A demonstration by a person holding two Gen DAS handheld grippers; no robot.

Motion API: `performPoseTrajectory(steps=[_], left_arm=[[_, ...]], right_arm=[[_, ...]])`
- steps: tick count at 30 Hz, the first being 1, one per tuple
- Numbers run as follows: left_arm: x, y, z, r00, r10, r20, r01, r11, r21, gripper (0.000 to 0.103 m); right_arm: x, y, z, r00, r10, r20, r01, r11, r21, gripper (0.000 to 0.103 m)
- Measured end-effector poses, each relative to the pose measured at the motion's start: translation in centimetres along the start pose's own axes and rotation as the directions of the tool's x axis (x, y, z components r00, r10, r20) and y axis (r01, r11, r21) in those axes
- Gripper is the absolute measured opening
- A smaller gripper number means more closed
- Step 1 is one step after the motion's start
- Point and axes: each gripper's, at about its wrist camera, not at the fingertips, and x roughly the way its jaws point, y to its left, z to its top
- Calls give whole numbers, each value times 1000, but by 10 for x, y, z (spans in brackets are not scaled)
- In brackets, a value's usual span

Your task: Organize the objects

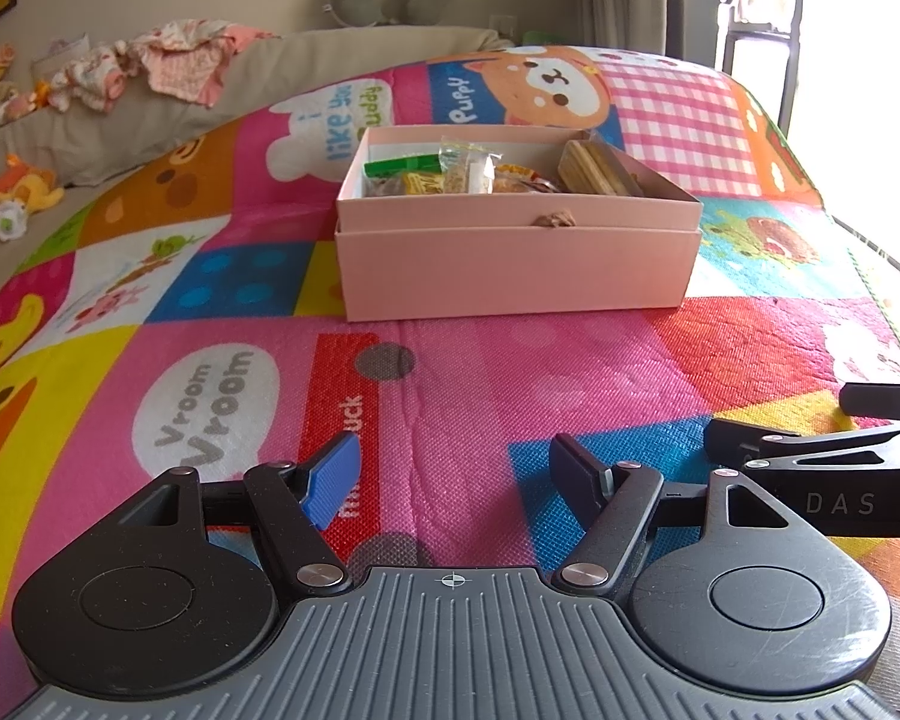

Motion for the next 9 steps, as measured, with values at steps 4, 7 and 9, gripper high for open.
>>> performPoseTrajectory(steps=[4,7,9], left_arm=[[0,0,0,1000,-1,0,1,1000,-1,76],[0,0,0,1000,-2,0,2,1000,-2,76],[0,-1,0,1000,-1,0,1,1000,-1,76]], right_arm=[[0,0,0,1000,1,0,-1,1000,-1,103],[0,0,0,1000,1,0,-1,1000,-2,103],[0,1,0,1000,2,0,-2,1000,-1,103]])
